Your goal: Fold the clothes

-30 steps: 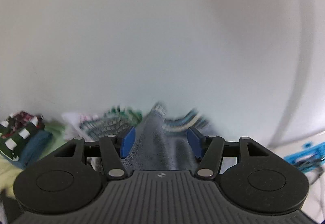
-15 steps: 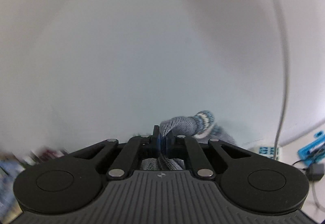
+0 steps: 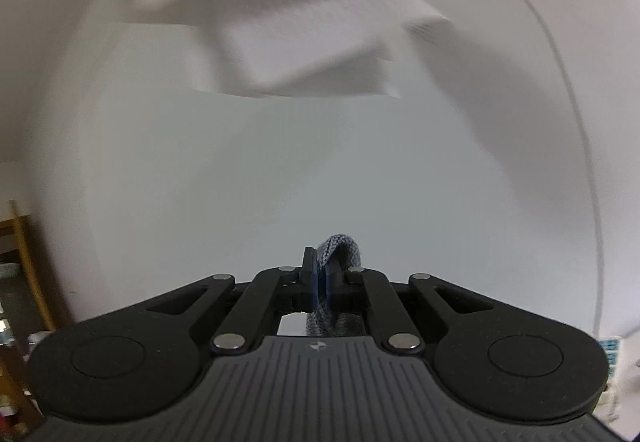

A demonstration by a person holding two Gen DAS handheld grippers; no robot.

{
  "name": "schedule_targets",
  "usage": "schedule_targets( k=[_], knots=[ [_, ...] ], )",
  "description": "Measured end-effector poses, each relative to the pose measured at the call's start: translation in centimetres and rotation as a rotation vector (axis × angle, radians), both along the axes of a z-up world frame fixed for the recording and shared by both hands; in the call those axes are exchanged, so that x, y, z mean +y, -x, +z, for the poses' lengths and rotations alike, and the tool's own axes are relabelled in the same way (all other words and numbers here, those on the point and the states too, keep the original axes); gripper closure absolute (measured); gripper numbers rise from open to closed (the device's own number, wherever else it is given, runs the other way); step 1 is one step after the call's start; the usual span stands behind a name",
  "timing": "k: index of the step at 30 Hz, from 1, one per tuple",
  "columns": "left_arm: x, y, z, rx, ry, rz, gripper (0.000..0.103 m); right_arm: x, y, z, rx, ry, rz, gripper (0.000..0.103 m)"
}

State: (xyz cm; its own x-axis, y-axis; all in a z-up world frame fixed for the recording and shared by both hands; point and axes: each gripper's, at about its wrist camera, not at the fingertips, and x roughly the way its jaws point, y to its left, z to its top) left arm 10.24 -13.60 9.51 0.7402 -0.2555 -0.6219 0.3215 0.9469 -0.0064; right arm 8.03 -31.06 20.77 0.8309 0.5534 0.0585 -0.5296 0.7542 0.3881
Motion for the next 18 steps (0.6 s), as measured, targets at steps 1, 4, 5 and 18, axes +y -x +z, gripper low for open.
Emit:
schedule_targets(
  k=[1, 4, 5, 18],
  knots=[
    [1.0, 1.1, 1.0, -0.021, 0.006, -0.007, 0.006, 0.9, 1.2, 0.2, -0.01, 0.001, 0.019, 0.099],
    [4.0, 4.3, 3.3, -0.087, 0.007, -0.026, 0.004, 3.7, 4.1, 0.3, -0.012, 0.03, 0.07, 0.099],
    [4.9, 5.4, 3.7, -0.11, -0.013, -0.027, 0.004, 4.2, 4.7, 0.0, 0.002, 0.031, 0.084, 0.099],
    [13.8, 15.2, 0.5, -0.224, -0.258, -0.136, 0.007, 18.1, 10.8, -7.7, 0.168, 0.3, 0.33, 0.099]
  ],
)
